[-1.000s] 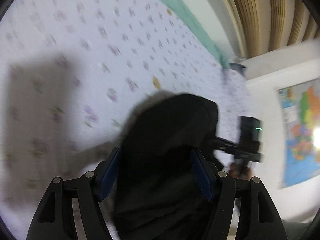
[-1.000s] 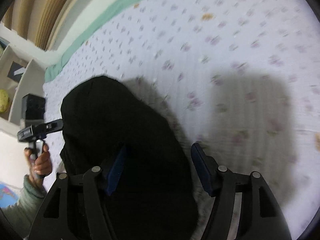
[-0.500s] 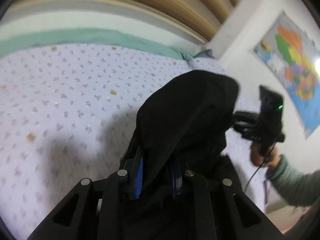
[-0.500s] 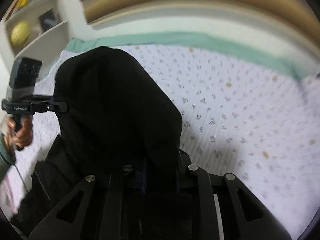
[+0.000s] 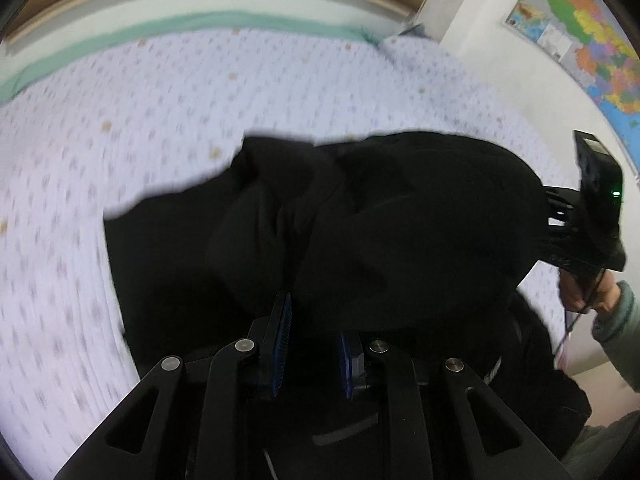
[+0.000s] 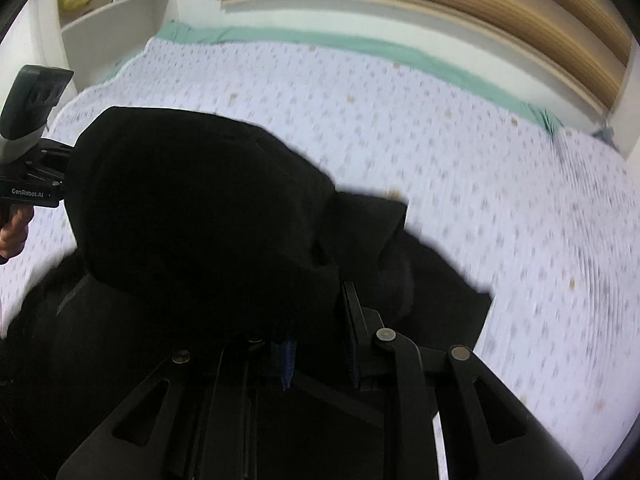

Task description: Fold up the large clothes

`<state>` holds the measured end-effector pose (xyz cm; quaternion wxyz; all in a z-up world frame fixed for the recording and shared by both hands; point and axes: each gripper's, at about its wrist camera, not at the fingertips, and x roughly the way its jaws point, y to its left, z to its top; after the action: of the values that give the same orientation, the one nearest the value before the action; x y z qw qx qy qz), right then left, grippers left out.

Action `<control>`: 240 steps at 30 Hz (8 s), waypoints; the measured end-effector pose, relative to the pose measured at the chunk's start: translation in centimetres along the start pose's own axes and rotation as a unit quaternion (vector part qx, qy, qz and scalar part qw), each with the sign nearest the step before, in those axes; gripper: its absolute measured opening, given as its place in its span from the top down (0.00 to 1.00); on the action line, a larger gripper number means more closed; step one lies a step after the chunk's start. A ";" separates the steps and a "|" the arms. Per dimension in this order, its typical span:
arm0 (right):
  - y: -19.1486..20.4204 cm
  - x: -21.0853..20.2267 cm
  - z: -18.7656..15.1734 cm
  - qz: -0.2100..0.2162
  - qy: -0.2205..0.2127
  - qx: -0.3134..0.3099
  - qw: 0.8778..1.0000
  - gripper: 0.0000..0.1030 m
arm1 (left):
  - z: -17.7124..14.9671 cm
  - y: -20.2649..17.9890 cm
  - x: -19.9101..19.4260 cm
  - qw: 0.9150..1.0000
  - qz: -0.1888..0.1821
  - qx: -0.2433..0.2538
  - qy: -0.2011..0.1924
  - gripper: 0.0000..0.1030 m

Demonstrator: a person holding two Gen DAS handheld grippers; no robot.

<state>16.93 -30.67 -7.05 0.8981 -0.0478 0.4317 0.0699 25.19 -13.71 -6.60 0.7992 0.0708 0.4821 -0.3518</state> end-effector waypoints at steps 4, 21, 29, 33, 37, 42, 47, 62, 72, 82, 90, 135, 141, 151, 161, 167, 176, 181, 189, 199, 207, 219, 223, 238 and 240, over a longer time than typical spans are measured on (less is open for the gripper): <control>1.3 -0.1 -3.7 0.004 0.039 0.019 0.999 0.75 | -4.7 0.6 1.8 0.997 0.023 -0.037 0.060 0.79; -2.8 -0.6 8.8 0.078 -0.012 0.169 0.982 0.54 | 8.6 -0.1 -1.2 0.990 -0.061 -0.117 -0.056 0.72; 2.7 7.2 0.6 0.060 0.118 0.122 0.984 0.55 | -2.1 -1.0 5.9 0.985 -0.110 -0.123 0.045 0.72; 3.6 8.4 -4.2 0.028 0.119 0.119 0.985 0.55 | -4.2 -0.8 8.9 0.986 -0.076 -0.144 0.048 0.73; 3.6 8.7 -4.1 0.017 0.120 0.134 0.984 0.54 | -3.4 -2.1 7.3 0.991 -0.053 -0.114 0.043 0.73; 3.0 2.1 -3.4 0.045 0.068 0.133 0.988 0.48 | -3.4 -3.7 2.2 0.994 -0.063 -0.088 0.010 0.72; 4.4 -1.4 -3.7 0.051 0.039 0.115 0.991 0.48 | -4.1 -5.1 0.5 0.988 -0.110 -0.101 -0.028 0.63; 4.3 7.1 -4.8 0.055 0.139 0.154 0.977 0.44 | -6.1 -3.4 3.3 0.990 -0.043 -0.128 0.043 0.63; -2.2 -3.1 -12.5 0.000 0.140 0.187 0.972 0.42 | -20.9 7.8 -10.9 0.955 0.021 -0.288 0.060 0.63; -6.8 -7.5 -24.5 -0.026 0.224 0.292 0.930 0.42 | -30.1 9.7 -9.4 0.908 -0.065 -0.405 0.084 0.62; -5.6 -8.1 -29.3 -0.012 0.267 0.299 0.916 0.42 | -29.3 7.2 -6.9 0.909 -0.079 -0.389 0.123 0.55; -14.9 -19.5 -15.8 0.184 0.005 0.437 0.881 0.86 | -9.5 7.8 -12.1 0.844 -0.316 -0.424 -0.091 0.91; -19.4 -16.1 -12.7 0.169 -0.005 0.489 0.855 0.86 | -7.2 11.0 -9.5 0.808 -0.296 -0.500 -0.101 0.90; -23.5 -2.9 -8.4 0.112 0.060 0.529 0.839 0.83 | -2.7 15.9 -0.8 0.816 -0.216 -0.533 -0.065 0.84; -23.9 8.0 -7.8 0.089 0.158 0.532 0.827 0.83 | -1.7 18.0 6.9 0.831 -0.181 -0.525 0.025 0.80; -24.9 4.3 -7.6 0.139 0.144 0.524 0.828 0.79 | -0.3 16.5 0.4 0.892 -0.203 -0.403 0.037 0.76; -24.3 -5.4 -7.6 0.194 0.104 0.488 0.844 0.75 | -0.5 14.3 -10.2 0.917 -0.270 -0.292 -0.023 0.59; -25.4 -6.0 -9.0 0.230 0.068 0.543 0.805 0.70 | -1.7 18.6 -10.5 0.869 -0.280 -0.395 -0.100 0.56; -27.5 -8.7 -9.5 0.288 0.012 0.599 0.748 0.27 | 0.5 16.8 -12.2 0.929 -0.107 -0.345 -0.079 0.46; -25.5 -3.5 -3.0 0.047 0.068 0.378 0.922 0.18 | 6.8 14.3 -2.5 0.974 0.018 -0.226 0.003 0.46; -25.3 5.1 -0.8 0.039 0.096 0.293 0.950 0.18 | 7.2 17.1 0.4 0.969 0.011 -0.248 0.010 0.46; -24.1 2.2 0.3 0.005 0.031 0.295 0.955 0.82 | 6.8 15.3 -1.7 0.956 -0.079 -0.277 -0.053 0.90; -22.9 -1.1 3.8 -0.037 -0.012 0.258 0.965 0.84 | 7.8 14.6 -4.6 0.958 -0.051 -0.268 -0.088 0.90; -23.6 11.3 1.7 -0.038 0.117 0.294 0.948 0.70 | 6.0 19.8 5.2 0.941 0.005 -0.339 0.019 0.75; -23.7 9.0 2.0 -0.037 0.109 0.301 0.947 0.66 | 6.2 19.3 2.6 0.949 0.019 -0.314 0.010 0.68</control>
<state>28.02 -52.93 -12.23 0.8201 0.2012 0.5259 -0.1024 42.59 -3.50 -9.79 0.7825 -0.1709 0.5750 -0.1672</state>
